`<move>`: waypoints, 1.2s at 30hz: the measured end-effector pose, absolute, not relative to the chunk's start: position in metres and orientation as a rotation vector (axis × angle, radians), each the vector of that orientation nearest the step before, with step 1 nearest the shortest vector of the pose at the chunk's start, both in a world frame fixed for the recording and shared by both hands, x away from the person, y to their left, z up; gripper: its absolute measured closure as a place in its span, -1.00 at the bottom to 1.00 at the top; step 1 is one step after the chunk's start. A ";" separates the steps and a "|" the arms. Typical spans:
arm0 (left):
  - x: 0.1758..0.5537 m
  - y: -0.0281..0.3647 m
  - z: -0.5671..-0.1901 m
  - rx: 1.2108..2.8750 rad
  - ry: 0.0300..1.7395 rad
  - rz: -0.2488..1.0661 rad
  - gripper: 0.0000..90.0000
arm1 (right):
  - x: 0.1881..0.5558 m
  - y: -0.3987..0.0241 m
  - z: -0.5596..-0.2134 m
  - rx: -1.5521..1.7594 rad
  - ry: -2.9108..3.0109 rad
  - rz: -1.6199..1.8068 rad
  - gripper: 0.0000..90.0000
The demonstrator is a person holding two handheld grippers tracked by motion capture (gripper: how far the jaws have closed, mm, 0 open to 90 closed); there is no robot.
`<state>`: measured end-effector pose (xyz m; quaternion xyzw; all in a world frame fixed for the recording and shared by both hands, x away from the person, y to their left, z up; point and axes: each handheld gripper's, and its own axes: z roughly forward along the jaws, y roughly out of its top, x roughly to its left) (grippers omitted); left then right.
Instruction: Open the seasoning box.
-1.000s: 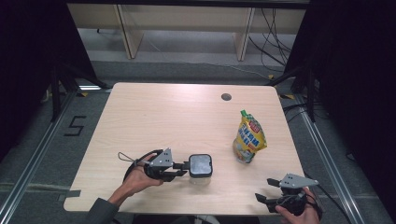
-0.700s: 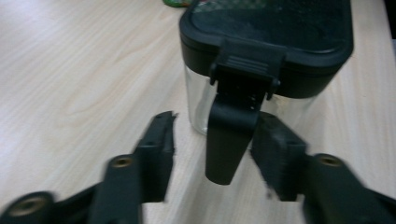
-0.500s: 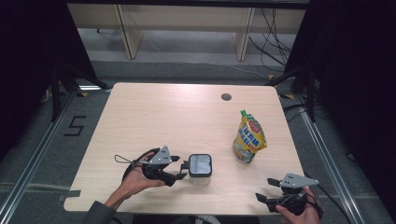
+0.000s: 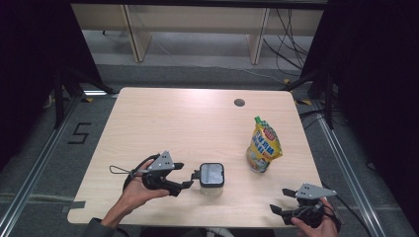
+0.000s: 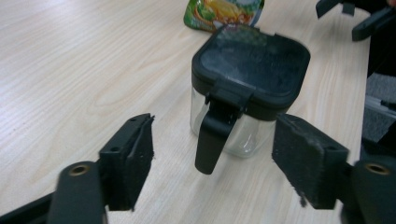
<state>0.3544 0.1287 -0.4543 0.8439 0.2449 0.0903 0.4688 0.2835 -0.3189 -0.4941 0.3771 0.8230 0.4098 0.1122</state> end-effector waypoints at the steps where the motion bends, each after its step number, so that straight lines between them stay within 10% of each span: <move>1: 0.355 0.129 -0.453 2.069 0.594 0.239 -0.25 | 0.283 -0.319 -0.494 1.107 2.410 1.196 -0.47; 14: 0.355 0.124 -0.442 2.005 0.593 0.300 0.90 | 0.282 -0.318 -0.494 1.036 2.411 1.205 -0.52; 36: 0.357 0.106 -0.448 2.022 0.575 0.273 0.98 | 0.281 -0.316 -0.493 1.059 2.408 1.215 -0.41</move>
